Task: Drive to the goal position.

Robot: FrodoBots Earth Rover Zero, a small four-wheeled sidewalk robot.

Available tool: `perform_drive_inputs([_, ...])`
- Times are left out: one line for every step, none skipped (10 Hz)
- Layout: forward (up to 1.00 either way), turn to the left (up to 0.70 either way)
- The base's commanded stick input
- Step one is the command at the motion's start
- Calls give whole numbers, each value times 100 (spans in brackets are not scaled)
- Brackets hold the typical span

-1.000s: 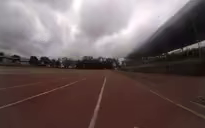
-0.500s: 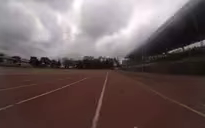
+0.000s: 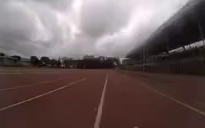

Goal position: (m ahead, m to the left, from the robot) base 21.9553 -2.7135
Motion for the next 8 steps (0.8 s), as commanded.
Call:
perform_drive_inputs([70,0])
perform_drive_inputs([70,0])
perform_drive_inputs([70,0])
perform_drive_inputs([70,0])
perform_drive_inputs([70,0])
perform_drive_inputs([70,0])
perform_drive_inputs([70,0])
perform_drive_inputs([70,0])
